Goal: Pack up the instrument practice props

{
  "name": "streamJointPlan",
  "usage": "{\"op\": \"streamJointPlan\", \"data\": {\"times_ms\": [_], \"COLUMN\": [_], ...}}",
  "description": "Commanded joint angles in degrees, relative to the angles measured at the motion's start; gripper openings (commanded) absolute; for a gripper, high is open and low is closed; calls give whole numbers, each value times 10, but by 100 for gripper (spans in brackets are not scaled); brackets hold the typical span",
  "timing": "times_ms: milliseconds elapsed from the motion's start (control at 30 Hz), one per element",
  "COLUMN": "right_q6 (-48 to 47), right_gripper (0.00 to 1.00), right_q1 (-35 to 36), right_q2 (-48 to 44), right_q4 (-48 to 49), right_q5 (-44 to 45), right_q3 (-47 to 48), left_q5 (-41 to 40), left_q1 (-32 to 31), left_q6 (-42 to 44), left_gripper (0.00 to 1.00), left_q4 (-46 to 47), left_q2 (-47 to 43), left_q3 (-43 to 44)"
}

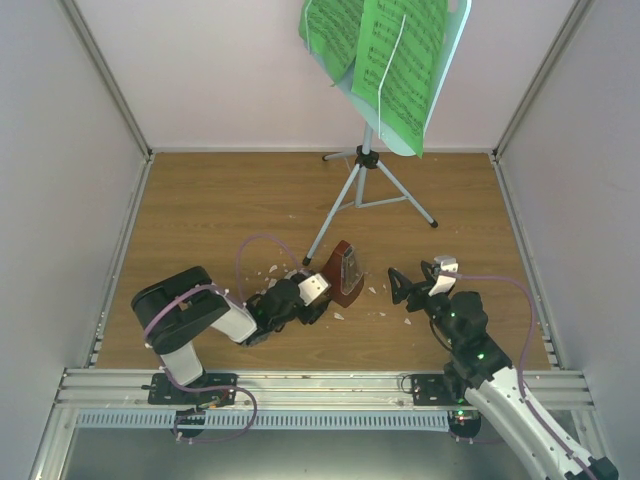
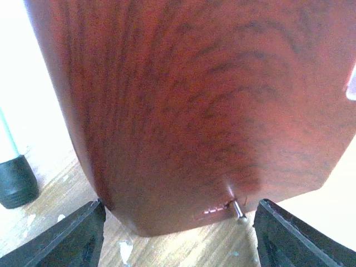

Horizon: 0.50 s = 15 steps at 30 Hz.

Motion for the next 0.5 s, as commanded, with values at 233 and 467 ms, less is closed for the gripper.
{"op": "streamJointPlan", "data": {"times_ms": [233,467], "right_q6": [2,1], "right_gripper": [100,100], "right_q1": [-4,-4], "right_q2": [-8,-9], "right_q4": [0,1], "right_q5": [3,3], "right_q3": [-9,-8], "left_q5": [12,12], "left_q1": [1,1], "left_q6": [16,17], "left_gripper": [66,58], "left_q4": [36,36], "left_q2": [16,20], "left_q3": [20,22]}}
